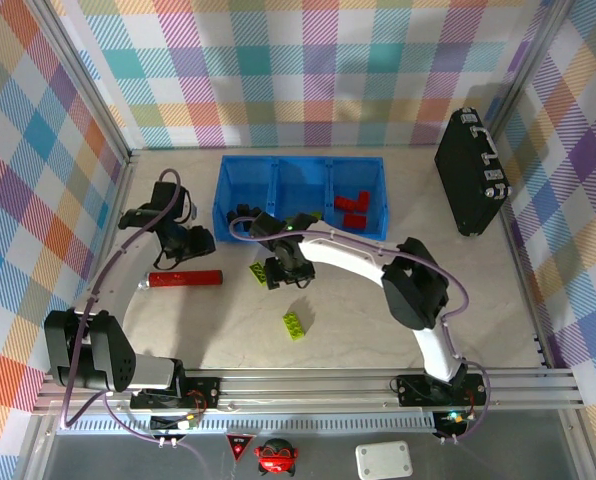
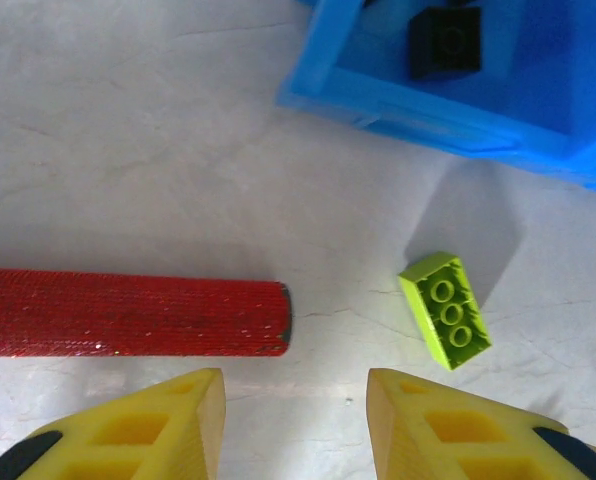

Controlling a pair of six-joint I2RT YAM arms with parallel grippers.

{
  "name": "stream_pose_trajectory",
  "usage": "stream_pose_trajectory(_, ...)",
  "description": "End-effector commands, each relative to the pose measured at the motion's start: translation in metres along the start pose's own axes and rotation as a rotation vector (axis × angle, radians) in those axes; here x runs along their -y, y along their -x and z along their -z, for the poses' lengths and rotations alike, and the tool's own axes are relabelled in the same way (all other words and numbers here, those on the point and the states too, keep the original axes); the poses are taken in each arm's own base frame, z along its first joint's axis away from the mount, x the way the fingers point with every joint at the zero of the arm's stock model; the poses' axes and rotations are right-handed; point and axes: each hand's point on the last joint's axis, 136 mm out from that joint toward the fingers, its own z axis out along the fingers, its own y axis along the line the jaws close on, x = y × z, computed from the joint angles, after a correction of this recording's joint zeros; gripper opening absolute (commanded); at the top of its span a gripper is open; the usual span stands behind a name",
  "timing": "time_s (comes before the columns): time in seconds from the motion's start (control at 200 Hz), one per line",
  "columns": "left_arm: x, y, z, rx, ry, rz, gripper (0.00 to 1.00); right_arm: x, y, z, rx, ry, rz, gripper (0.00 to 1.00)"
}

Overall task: Sort the legos into containers by color
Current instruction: Pick up the lego from the center of the table.

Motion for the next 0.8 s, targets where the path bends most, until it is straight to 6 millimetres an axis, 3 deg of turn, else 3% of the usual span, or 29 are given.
stream_pose_trajectory(0.0,-0.005,-0.004,-0.003,0.007,-0.012,-0.019,0.42,-0.013,0.011,-0.003,0.018,-0.004,0.056,0.64)
stream_pose_trajectory(0.305,-0.012,-0.007,-0.007,0.025,-0.001,-0.025,0.43,-0.039,0.040,-0.026,0.067,-0.007,0.153,0.61)
stream_pose_trajectory(0.615,-0.013,-0.005,-0.006,0.032,-0.008,-0.023,0.43,-0.041,0.044,-0.054,0.041,-0.039,0.173,0.58)
stream_pose_trajectory(0.8,-0.013,-0.005,-0.006,0.031,-0.010,-0.021,0.43,-0.041,0.043,-0.059,0.033,-0.040,0.172,0.51)
